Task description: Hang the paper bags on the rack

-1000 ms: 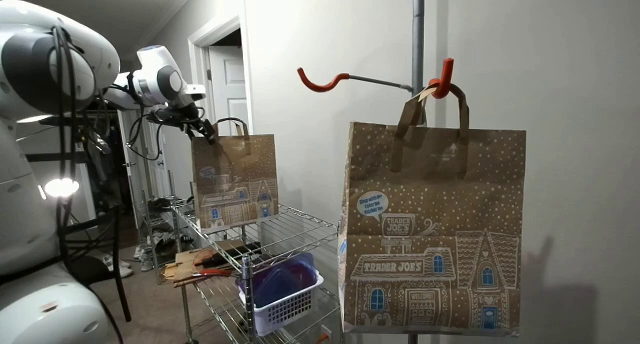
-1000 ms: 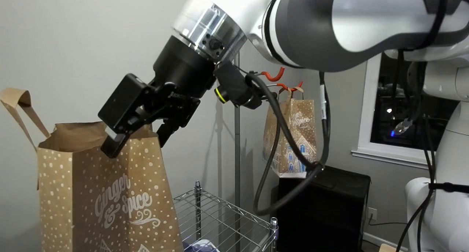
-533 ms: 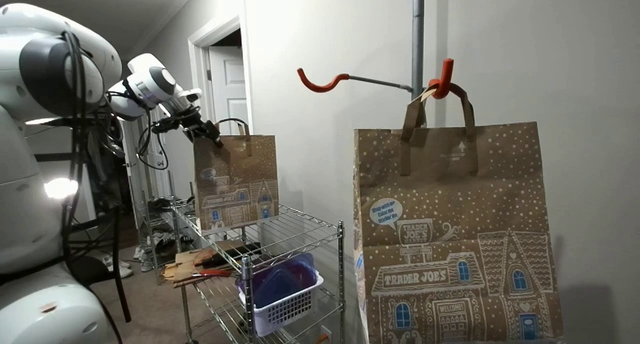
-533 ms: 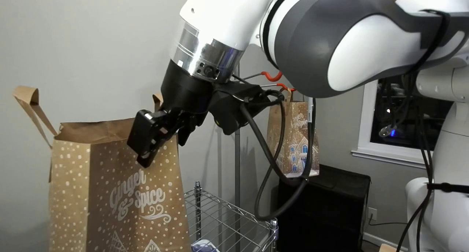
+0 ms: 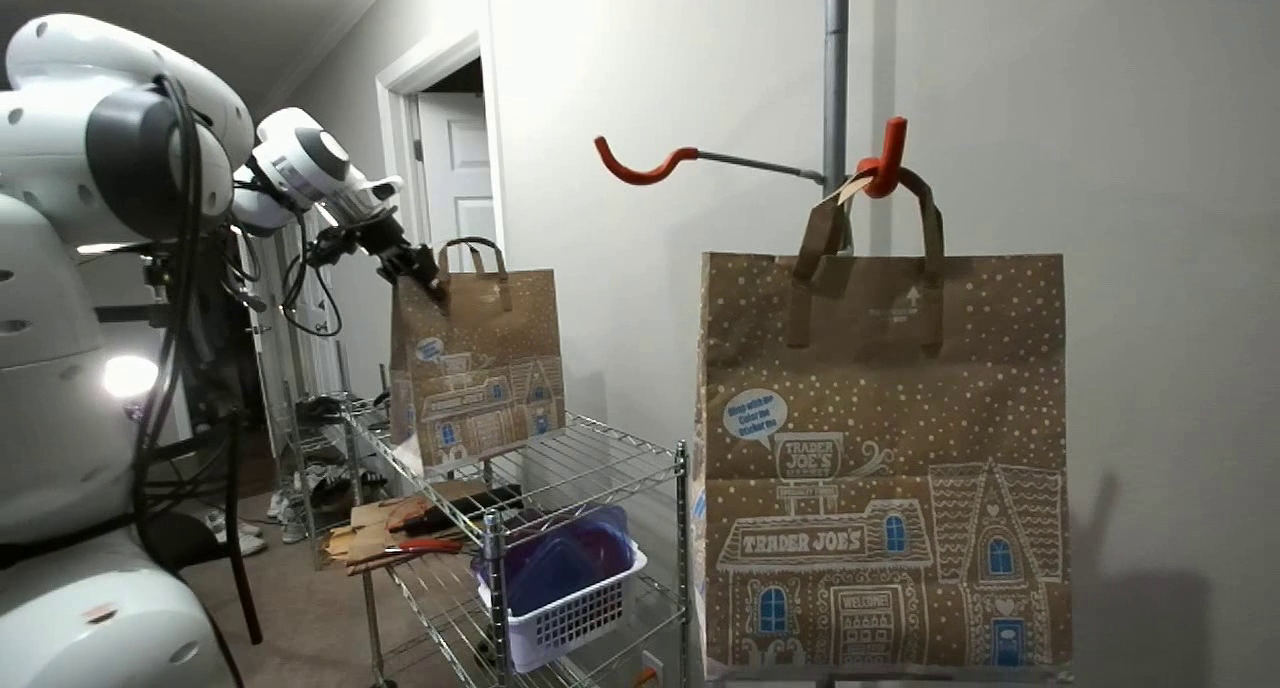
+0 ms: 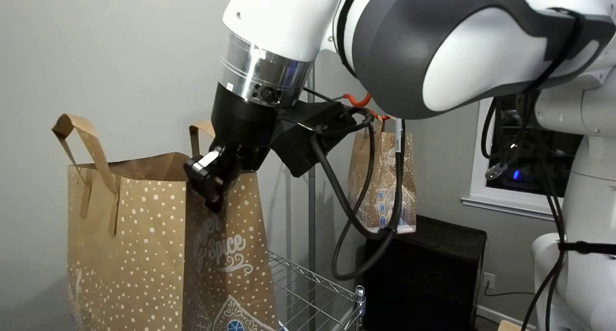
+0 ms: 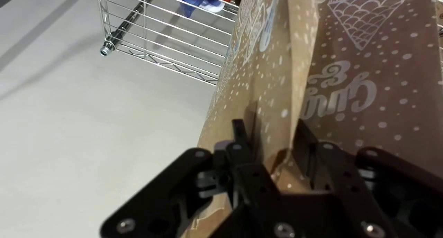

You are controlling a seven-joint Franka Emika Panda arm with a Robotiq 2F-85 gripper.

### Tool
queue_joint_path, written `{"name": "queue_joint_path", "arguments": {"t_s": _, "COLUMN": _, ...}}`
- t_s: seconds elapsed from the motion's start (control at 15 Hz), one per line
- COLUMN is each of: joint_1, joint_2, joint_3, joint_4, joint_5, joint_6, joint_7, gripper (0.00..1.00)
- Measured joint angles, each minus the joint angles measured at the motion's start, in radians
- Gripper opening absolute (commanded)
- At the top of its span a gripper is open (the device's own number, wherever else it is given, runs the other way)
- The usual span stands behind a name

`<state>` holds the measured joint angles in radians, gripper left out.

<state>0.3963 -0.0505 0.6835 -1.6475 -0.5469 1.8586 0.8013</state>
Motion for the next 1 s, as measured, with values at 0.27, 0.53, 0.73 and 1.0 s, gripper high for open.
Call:
{"name": "queue_joint_path", "arguments": {"t_s": 0.27, "joint_1": 0.014, "joint_2": 0.023, "joint_3": -0.001, "joint_4": 0.030, "joint_5": -0.052, "joint_6": -0.061, "joint_7": 0.045, "gripper": 0.00}}
{"name": "queue_joint_path", "arguments": {"t_s": 0.53, "joint_1": 0.015, "joint_2": 0.033, "joint_3": -0.015, "joint_4": 0.051, "joint_5": -0.113, "joint_6": -0.121, "joint_7": 0.108, "gripper": 0.04}}
{"name": "queue_joint_path", "arguments": {"t_s": 0.73, "joint_1": 0.016, "joint_2": 0.033, "joint_3": -0.028, "joint_4": 0.058, "joint_5": -0.153, "joint_6": -0.165, "joint_7": 0.162, "gripper": 0.04}}
{"name": "queue_joint_path", "arguments": {"t_s": 1.0, "joint_1": 0.031, "joint_2": 0.047, "joint_3": -0.031, "joint_4": 0.080, "joint_5": -0.203, "joint_6": -0.257, "joint_7": 0.239, "gripper": 0.04}}
